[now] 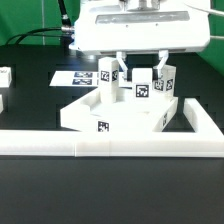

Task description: Assemble square table

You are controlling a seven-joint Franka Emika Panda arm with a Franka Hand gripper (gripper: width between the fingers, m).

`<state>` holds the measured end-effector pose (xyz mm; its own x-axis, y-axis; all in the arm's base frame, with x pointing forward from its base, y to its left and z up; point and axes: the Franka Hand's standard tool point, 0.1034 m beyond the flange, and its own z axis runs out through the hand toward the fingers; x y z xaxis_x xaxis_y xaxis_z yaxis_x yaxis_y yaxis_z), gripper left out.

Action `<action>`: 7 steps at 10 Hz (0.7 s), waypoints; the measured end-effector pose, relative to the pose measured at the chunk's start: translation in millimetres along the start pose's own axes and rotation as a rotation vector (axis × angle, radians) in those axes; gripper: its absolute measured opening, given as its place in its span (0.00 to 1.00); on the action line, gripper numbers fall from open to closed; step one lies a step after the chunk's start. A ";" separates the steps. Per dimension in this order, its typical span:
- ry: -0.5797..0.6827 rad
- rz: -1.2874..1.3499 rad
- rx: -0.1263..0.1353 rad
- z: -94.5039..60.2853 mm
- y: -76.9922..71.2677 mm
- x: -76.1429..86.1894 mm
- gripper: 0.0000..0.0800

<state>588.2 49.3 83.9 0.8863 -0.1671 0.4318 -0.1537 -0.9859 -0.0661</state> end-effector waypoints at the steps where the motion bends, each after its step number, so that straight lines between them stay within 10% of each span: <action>1: 0.008 -0.001 -0.003 1.4 1.1 1.2 0.37; 7: -0.054 -0.219 0.014 6.1 -43.2 8.5 0.37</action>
Offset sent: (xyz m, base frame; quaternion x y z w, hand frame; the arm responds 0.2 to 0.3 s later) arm 0.0132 0.0100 -0.0028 -0.0366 0.0067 -0.0612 0.9974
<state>605.1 90.4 84.9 0.9201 0.0515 0.3882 0.0512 -0.9986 0.0112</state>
